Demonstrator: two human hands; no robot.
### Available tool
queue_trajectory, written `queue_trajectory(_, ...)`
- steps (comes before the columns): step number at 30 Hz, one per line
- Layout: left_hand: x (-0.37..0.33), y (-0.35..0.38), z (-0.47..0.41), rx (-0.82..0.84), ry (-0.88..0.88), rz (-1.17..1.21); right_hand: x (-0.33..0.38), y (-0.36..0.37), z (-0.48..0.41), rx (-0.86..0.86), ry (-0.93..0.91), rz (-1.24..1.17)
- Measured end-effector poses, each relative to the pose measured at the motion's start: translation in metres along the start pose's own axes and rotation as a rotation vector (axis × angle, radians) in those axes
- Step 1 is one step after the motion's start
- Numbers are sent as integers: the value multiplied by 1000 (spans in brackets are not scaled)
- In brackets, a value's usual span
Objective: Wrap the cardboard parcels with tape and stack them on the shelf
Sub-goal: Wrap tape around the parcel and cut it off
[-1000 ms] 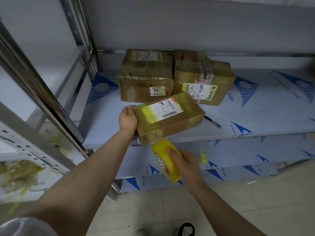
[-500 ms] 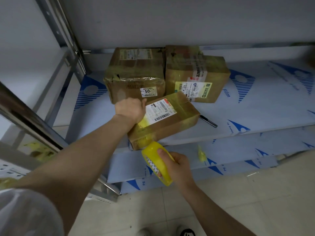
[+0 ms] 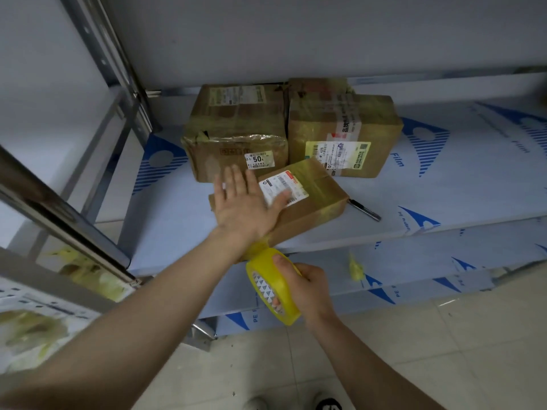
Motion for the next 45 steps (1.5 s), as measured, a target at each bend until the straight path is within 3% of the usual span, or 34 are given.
queue_trajectory(4, -5, 7, 10, 96, 23, 20, -1, 0, 1, -10, 14, -6)
queue_trajectory(12, -1, 9, 8, 132, 9, 9, 1, -2, 4, 3, 26, -14)
queue_trajectory(17, 4, -4, -6, -56, 56, -88, 3, -2, 5, 4, 17, 12)
queue_trajectory(25, 10, -3, -36, -116, 92, -60, 4, -2, 6, 6, 26, 36)
queue_trajectory(27, 16, -1, -44, -121, 52, 47, 5, -3, 7, -2, 4, 71)
queue_trajectory(31, 47, -2, -64, -46, -253, 366, 7, -3, 7, 2, 1, 104)
queue_trajectory(39, 27, -6, -42, -13, -34, -6, 10, -1, 5, -16, -5, 136)
queue_trajectory(45, 18, 3, -9, 29, 9, 21, 8, 0, 2, -36, 8, 156)
Point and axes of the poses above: each hand's wrist, its own z-axis away from the middle knuckle, its own y-axis out of the palm, x = y × z, the point moved 4 cm from there along -z, towards the middle knuckle, and after that the axes turned 12 degrees about -x, right-handed, at the moved point
